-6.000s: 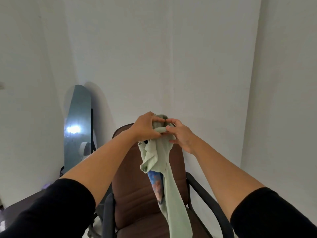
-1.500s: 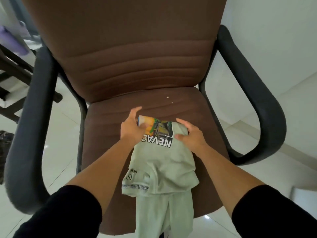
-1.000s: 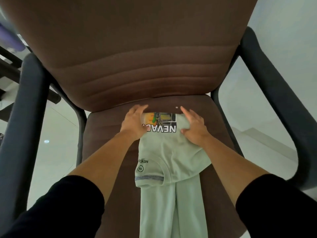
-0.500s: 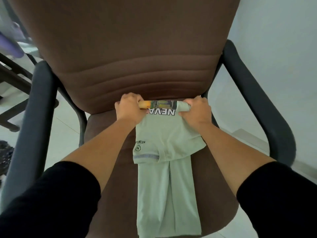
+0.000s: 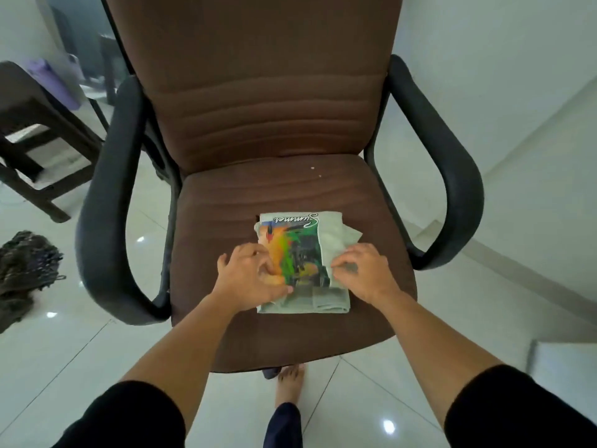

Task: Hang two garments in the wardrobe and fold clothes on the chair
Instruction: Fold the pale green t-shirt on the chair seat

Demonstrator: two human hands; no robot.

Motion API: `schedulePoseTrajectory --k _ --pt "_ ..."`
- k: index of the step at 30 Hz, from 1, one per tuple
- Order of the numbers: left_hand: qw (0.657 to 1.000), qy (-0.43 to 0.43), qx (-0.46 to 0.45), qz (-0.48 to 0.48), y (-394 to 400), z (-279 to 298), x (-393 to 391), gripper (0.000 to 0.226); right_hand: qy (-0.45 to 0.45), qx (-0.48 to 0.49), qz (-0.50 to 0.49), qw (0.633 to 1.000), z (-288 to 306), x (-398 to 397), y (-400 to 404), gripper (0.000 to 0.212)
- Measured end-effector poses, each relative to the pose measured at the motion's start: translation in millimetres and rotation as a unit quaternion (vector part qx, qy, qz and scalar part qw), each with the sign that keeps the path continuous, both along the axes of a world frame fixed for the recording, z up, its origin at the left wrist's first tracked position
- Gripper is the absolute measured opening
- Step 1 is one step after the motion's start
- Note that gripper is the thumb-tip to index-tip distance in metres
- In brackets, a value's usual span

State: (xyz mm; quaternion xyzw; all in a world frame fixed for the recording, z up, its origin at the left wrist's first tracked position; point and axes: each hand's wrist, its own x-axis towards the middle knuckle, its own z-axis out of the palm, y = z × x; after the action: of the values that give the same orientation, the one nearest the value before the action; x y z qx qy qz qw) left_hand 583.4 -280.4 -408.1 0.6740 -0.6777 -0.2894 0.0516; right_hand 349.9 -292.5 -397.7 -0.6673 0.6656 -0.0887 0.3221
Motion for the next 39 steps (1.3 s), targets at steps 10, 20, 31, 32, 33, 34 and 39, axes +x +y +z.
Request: schedulePoseTrajectory --k 10,20,31,32,33,34,39 --pt "0.971 0.104 0.037 0.210 -2.4 -66.0 -42.3 0.082 -0.115 0.063 -0.182 0.974 -62.6 30.7 14.8 0.101" --pt "0.951 0.198 0.074 0.225 -57.9 -64.9 -37.2 0.074 -0.090 0.075 -0.222 0.968 -63.5 33.9 -31.2 0.096" --pt "0.962 0.212 0.118 0.127 -86.2 -64.7 -27.8 0.083 -0.223 0.096 -0.191 0.951 -57.5 21.2 -54.2 0.079" --pt "0.966 0.192 0.129 0.115 -87.2 -67.3 -25.3 0.084 -0.216 0.106 -0.170 0.955 -58.8 20.8 -54.7 0.080" --pt "0.965 0.193 0.136 0.110 -87.8 -69.6 -22.3 0.085 -0.213 0.114 -0.153 0.958 -61.0 20.2 -56.0 0.079" --pt "0.960 0.212 0.147 0.113 -87.9 -70.9 -19.5 0.085 -0.215 0.120 -0.146 0.958 -63.8 19.2 -57.6 0.077" --pt "0.932 0.277 0.174 0.157 -84.7 -64.0 -18.1 0.086 -0.294 0.150 -0.233 0.915 -62.1 12.3 -58.3 0.072"
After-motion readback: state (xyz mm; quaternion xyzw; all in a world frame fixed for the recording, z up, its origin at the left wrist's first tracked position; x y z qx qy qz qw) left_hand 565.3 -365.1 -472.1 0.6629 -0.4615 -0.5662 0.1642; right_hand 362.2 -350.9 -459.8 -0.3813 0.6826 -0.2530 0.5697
